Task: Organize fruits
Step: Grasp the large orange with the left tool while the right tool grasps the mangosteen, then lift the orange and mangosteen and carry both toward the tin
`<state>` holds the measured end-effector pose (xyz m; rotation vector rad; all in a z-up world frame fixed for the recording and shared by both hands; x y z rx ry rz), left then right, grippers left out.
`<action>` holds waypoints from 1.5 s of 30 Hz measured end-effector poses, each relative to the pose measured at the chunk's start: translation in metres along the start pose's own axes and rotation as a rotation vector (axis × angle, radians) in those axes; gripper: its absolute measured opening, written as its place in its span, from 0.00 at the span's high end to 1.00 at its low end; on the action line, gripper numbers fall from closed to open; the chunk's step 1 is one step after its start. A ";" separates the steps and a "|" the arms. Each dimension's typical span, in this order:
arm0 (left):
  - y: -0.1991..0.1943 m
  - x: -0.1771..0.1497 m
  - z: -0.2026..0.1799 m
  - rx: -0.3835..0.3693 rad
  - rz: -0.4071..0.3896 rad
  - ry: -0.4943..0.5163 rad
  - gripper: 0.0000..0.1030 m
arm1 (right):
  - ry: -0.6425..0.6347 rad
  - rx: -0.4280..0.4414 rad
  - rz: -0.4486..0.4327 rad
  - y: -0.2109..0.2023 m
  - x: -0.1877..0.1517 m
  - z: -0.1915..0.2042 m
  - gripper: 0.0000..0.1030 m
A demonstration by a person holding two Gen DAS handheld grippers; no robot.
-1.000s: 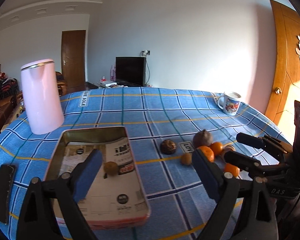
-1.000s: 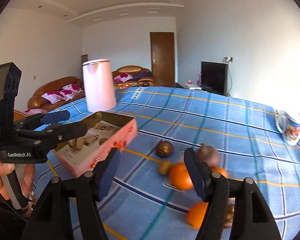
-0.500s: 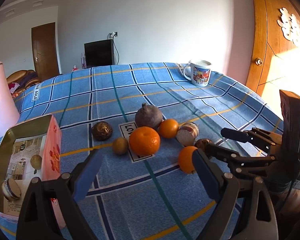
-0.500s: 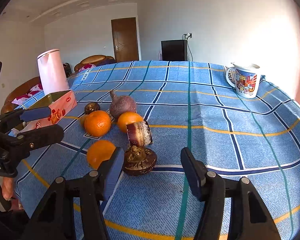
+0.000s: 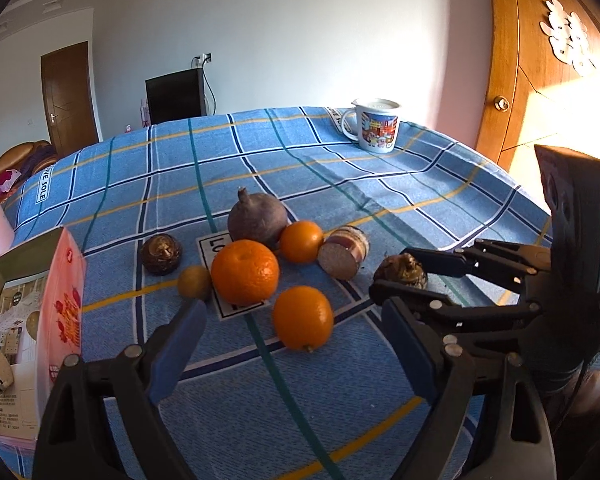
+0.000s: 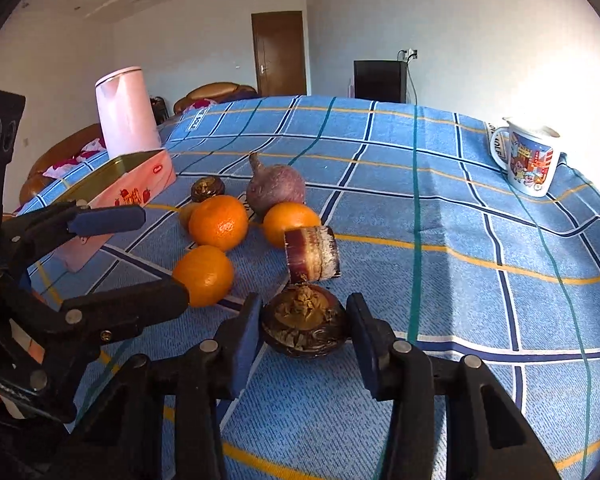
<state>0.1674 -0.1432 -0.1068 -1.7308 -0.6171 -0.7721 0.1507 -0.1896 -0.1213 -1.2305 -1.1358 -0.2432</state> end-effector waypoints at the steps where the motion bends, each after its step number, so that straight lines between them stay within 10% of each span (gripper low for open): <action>1: 0.002 -0.001 -0.001 -0.003 0.009 -0.001 0.15 | 0.019 -0.012 -0.020 -0.003 0.001 -0.004 0.56; 14: 0.035 -0.012 -0.002 -0.047 0.161 -0.040 0.64 | 0.110 -0.049 -0.100 -0.013 0.006 -0.021 0.56; 45: -0.004 0.009 0.002 -0.014 -0.108 -0.008 0.63 | -0.002 -0.123 -0.273 -0.039 0.015 -0.007 0.56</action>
Point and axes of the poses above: each gripper's, at about its wrist camera, not at the fingertips, and y roughly the way its jaws point, z to its left, x to its top, the point moved 10 cm from there along y, roughly the way its jaws point, and after that the axes turned 11 degrees about -y, right-handed, at the moved point
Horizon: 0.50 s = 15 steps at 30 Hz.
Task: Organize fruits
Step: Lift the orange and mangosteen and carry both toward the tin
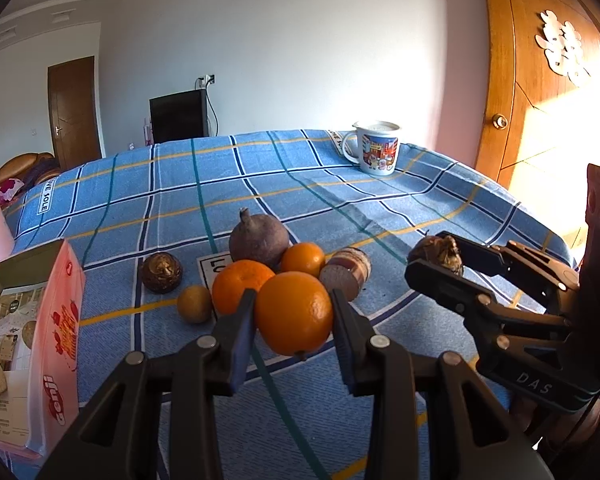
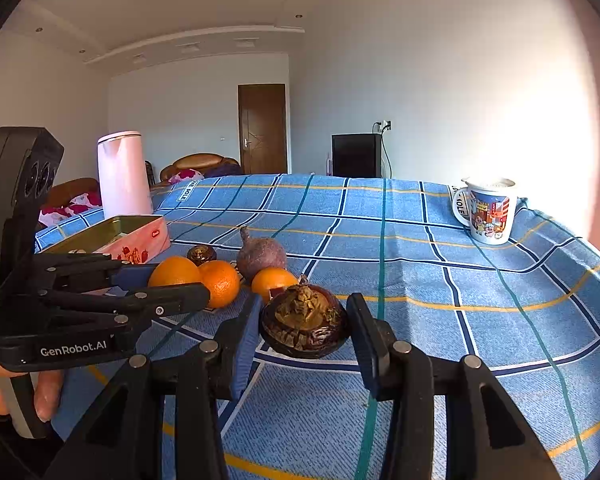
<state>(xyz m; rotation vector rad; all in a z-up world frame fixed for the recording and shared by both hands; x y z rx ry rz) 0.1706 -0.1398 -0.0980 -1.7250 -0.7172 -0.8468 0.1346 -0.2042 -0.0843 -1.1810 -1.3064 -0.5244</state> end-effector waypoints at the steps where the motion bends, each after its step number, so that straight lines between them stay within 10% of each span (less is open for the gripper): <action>1: 0.000 0.000 0.000 0.001 -0.004 -0.001 0.63 | 0.000 0.000 -0.004 -0.001 0.000 0.000 0.56; 15: -0.011 0.006 0.000 0.008 -0.074 0.009 0.63 | -0.008 -0.002 -0.057 -0.007 0.005 0.001 0.56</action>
Point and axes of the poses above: each gripper's, at about its wrist camera, not at the fingertips, and y roughly the way its jaws point, z to its left, x to its top, the point moved 10 cm from there along y, roughly the way its jaws point, and after that the axes turned 11 degrees about -y, right-handed, at the moved point
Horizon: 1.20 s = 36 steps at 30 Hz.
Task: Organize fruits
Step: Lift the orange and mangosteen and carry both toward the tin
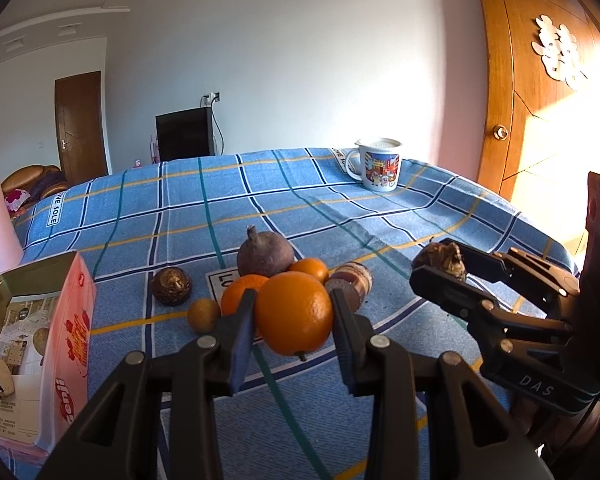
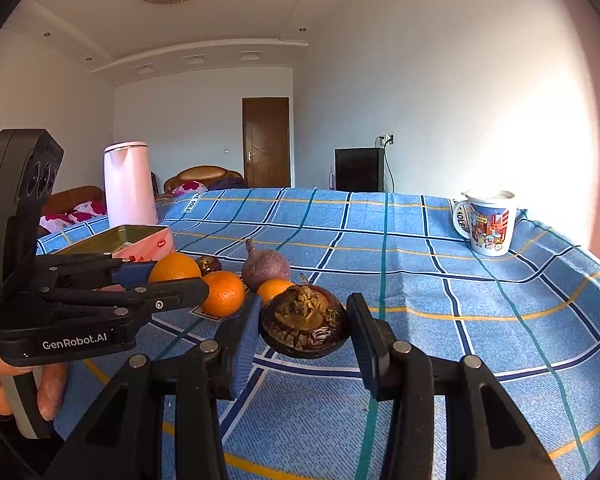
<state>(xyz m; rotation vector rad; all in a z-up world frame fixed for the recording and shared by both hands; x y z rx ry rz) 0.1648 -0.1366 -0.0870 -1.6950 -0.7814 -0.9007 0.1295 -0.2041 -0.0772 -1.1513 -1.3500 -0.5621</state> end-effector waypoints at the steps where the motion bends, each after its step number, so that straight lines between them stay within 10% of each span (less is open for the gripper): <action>1: -0.001 0.000 0.000 0.000 -0.003 0.000 0.63 | -0.001 0.000 -0.003 0.000 0.000 0.000 0.56; 36: -0.018 0.010 -0.003 0.024 -0.129 0.039 0.63 | -0.015 -0.006 -0.097 -0.013 0.007 0.001 0.56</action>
Point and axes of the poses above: each gripper's, at about its wrist camera, not at the fingertips, and y roughly the way its jaws point, z to its left, x to its top, the point moved 10 cm from there along y, roughly the way its jaws point, and after that the axes turned 11 degrees about -y, right-handed, at the moved point
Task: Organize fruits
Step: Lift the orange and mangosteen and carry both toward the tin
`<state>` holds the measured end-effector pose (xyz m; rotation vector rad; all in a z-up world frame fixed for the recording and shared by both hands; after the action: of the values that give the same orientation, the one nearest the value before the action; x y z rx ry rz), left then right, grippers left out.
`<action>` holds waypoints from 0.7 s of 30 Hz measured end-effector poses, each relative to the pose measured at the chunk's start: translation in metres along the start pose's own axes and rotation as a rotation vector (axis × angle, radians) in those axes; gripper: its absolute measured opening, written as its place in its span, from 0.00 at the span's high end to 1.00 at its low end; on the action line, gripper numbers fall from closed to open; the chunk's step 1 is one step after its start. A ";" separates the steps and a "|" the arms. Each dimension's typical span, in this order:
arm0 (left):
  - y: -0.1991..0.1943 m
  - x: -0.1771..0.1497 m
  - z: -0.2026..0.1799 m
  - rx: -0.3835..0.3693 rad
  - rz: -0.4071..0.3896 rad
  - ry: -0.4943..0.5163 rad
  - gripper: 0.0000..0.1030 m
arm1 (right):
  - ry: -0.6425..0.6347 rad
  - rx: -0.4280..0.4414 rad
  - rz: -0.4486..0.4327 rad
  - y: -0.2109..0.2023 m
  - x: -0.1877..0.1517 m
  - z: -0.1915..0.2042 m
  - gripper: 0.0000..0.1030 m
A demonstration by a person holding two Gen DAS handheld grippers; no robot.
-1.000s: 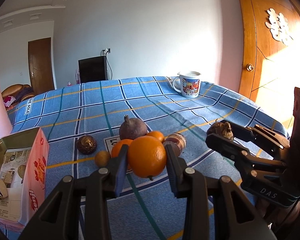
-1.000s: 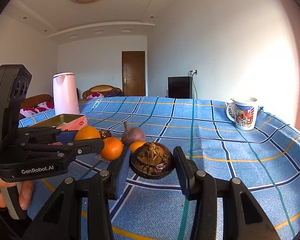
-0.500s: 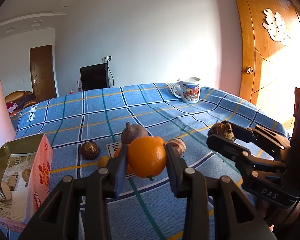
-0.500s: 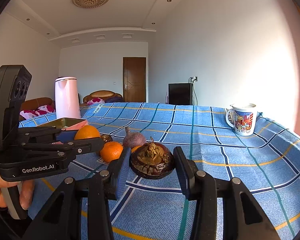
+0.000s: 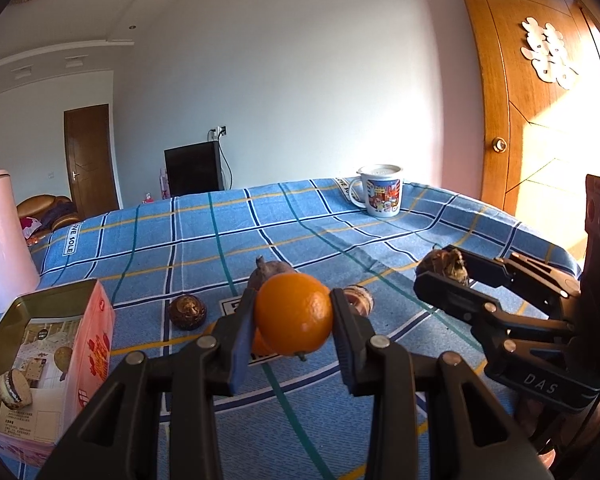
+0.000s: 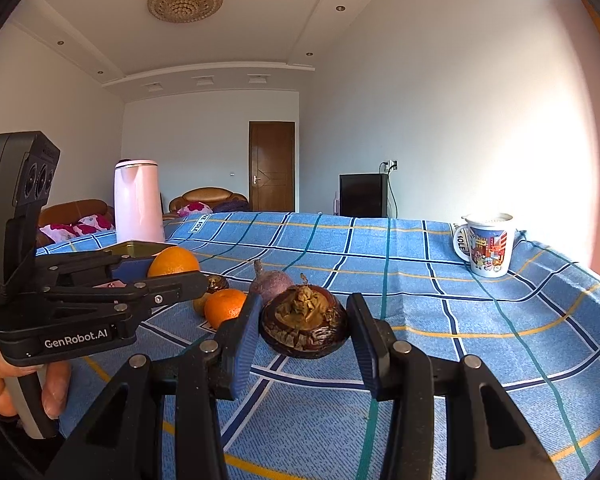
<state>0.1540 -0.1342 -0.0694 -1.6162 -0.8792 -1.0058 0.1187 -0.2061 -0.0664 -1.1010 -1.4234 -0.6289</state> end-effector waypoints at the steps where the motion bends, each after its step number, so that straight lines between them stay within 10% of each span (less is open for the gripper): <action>1: -0.001 0.001 0.002 0.003 -0.002 -0.002 0.63 | 0.003 -0.002 0.002 0.000 0.000 -0.001 0.56; 21: -0.017 0.014 0.054 0.062 -0.011 -0.094 0.63 | 0.006 0.099 0.046 0.023 0.036 0.023 0.56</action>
<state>0.1545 -0.0767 -0.0582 -1.6181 -0.9749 -0.9069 0.1323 -0.1669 -0.0413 -1.0502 -1.4051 -0.5230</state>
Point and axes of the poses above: each gripper's, at about its wrist camera, not at the fingertips, and y roughly the way its jaws point, z to its left, x to its top, the point moved 10 cm from there along y, roughly the way its jaws point, and after that the axes turned 11 degrees about -y, right-handed, at the moved point
